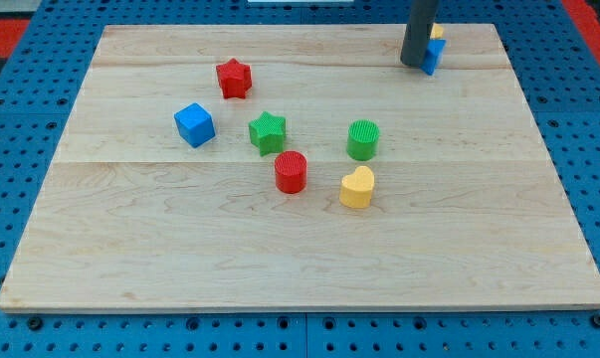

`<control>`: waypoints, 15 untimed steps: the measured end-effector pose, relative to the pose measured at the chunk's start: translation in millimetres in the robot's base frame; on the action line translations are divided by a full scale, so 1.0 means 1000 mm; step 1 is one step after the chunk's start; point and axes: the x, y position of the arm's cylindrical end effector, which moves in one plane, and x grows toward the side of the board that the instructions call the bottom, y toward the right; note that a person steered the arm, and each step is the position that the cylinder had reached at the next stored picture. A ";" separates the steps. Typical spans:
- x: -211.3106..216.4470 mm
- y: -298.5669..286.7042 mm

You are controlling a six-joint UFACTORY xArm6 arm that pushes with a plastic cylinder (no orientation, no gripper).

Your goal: Move red star to blue triangle

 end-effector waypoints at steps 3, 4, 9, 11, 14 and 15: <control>-0.011 -0.141; -0.013 -0.214; 0.036 -0.268; 0.020 -0.231; 0.052 -0.166; 0.066 -0.147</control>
